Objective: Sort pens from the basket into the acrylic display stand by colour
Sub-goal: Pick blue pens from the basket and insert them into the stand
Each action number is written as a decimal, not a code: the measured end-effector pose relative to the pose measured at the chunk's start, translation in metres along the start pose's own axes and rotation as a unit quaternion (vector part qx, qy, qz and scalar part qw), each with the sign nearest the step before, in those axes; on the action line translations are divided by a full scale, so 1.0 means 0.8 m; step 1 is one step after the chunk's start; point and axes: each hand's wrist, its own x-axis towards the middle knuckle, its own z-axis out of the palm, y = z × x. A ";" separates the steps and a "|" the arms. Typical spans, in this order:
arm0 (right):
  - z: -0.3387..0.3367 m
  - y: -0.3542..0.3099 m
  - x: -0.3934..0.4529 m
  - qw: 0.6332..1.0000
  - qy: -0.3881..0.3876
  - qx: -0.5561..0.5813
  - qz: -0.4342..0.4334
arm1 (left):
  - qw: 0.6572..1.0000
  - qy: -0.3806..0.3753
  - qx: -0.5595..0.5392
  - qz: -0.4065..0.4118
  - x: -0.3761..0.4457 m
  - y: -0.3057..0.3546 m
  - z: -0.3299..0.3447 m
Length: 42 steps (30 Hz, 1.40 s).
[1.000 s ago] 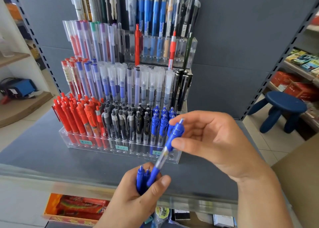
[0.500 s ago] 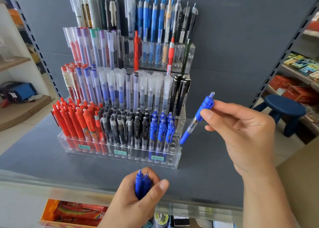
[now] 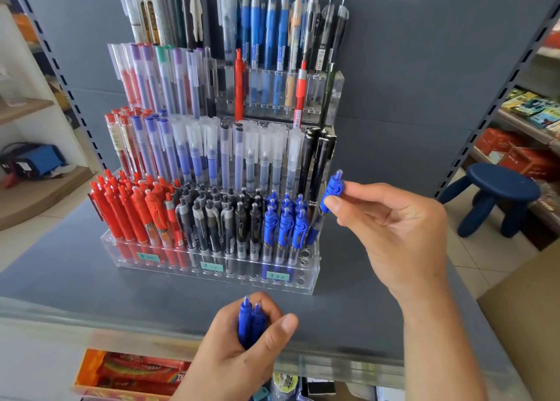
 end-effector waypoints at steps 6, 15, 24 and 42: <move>0.005 0.006 0.000 0.999 -0.016 -0.030 0.024 | 1.000 0.000 0.005 0.001 0.000 0.000 0.000; 0.006 0.011 -0.002 0.994 -0.057 -0.089 0.032 | 1.000 0.000 -0.004 -0.003 0.000 -0.002 0.000; 0.005 0.013 -0.001 0.988 -0.082 -0.119 0.058 | 0.996 0.006 -0.080 -0.029 0.002 -0.002 0.002; -0.019 -0.057 -0.009 0.981 -0.139 -0.101 0.088 | 0.988 0.072 -0.135 0.027 0.001 0.006 0.013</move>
